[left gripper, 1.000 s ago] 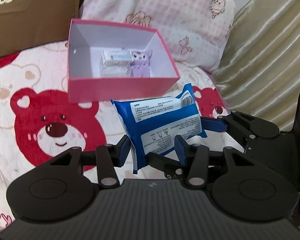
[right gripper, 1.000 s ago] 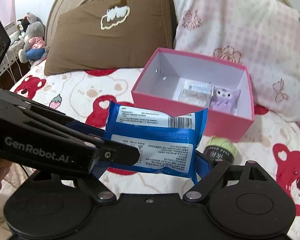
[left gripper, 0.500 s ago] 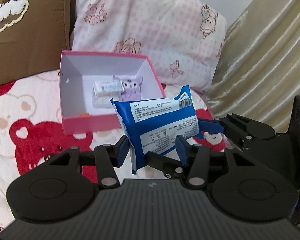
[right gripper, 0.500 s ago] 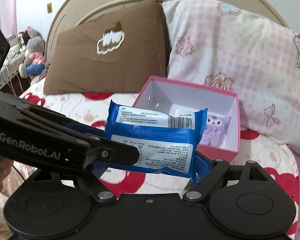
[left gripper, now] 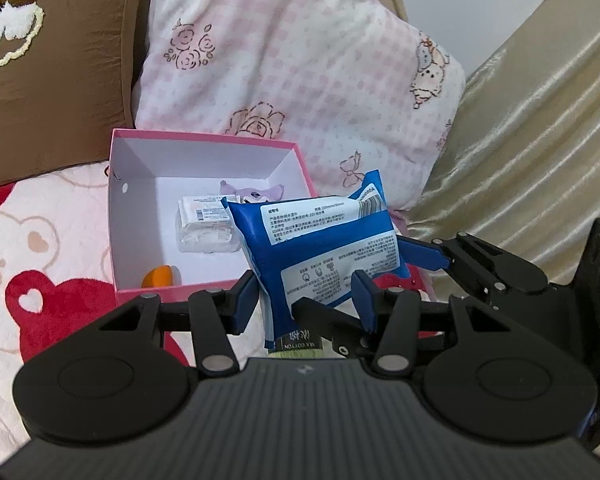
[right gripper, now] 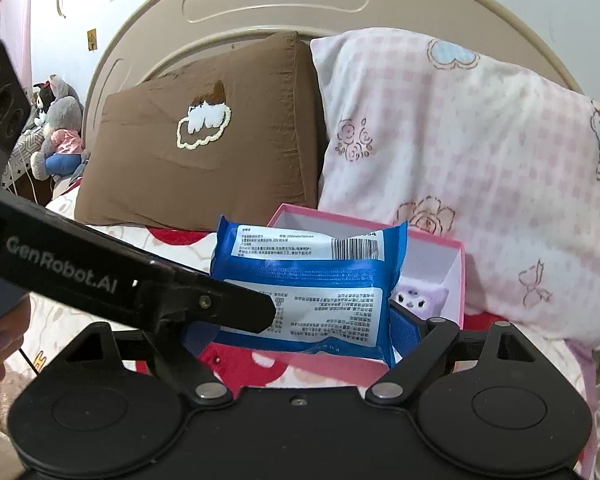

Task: Organize objects
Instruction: 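Lift the blue wipes packet with both grippers toward the pink box, then lower the blue wipes packet into the pink box with both grippers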

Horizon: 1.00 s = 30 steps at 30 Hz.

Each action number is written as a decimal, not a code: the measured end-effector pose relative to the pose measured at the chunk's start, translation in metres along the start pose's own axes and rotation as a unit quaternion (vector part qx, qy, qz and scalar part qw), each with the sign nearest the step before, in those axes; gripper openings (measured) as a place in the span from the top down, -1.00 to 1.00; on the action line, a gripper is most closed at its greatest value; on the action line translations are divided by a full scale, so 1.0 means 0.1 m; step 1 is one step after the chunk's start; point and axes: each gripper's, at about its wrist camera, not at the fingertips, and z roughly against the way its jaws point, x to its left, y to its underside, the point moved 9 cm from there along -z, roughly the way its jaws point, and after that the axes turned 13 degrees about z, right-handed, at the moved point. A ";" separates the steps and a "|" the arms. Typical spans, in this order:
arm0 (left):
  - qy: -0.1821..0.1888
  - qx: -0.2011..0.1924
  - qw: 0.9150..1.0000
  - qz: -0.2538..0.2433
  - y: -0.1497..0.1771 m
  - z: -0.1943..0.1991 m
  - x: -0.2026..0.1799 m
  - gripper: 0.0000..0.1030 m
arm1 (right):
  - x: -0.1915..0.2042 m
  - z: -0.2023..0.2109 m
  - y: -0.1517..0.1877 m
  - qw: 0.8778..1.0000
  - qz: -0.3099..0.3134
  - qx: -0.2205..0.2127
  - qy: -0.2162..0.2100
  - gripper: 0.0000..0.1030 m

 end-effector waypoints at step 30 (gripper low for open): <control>-0.058 0.019 0.997 0.041 -0.97 -1.21 0.44 0.07 | -0.65 -1.15 -0.32 1.000 0.002 -0.001 -0.021 -0.73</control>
